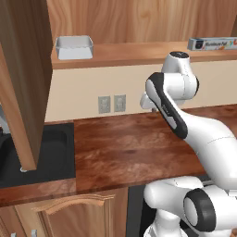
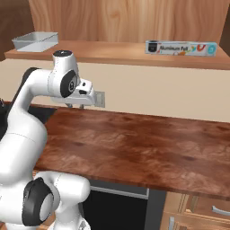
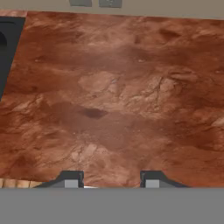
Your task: Retrieve the tupperware and aluminum foil from the cabinet and place them on the dining counter near the plate with lemon wedge and broccoli to prepare for storing leftovers.
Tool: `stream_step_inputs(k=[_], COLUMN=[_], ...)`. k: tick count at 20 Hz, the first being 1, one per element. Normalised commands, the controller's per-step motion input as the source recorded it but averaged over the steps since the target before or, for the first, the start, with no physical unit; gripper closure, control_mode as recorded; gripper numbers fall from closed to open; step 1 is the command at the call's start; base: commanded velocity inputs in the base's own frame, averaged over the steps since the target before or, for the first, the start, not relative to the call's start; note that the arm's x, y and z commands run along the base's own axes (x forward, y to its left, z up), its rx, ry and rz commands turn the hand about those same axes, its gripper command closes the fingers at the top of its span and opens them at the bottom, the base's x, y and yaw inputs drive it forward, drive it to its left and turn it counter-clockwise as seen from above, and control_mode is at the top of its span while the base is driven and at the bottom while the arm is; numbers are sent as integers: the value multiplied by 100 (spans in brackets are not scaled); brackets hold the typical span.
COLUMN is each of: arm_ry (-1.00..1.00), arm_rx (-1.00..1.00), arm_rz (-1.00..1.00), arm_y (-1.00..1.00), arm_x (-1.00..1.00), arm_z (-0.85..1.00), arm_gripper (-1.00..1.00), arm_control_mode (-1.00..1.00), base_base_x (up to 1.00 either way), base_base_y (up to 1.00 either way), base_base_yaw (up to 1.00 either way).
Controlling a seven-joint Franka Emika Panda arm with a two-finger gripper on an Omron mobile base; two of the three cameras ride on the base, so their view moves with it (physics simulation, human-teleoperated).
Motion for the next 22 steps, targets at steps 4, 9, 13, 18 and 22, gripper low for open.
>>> stream_step_inputs(k=[4,9,13,18,22], arm_ry=[-17,-36,-36,-37,-38], arm_rx=[0,0,0,0,0], arm_rz=[0,0,-2,-4,-8], arm_y=[0,0,0,-6,-23], arm_x=[-2,-11,-11,-11,-1], arm_z=[7,40,44,48,55], arm_gripper=[-100,-100,-100,-100,-100], arm_control_mode=[-100,-100,-100,-100,-100], base_base_x=[0,0,0,0,0], base_base_y=[0,0,0,0,0], base_base_yaw=[0,0,0,0,0])
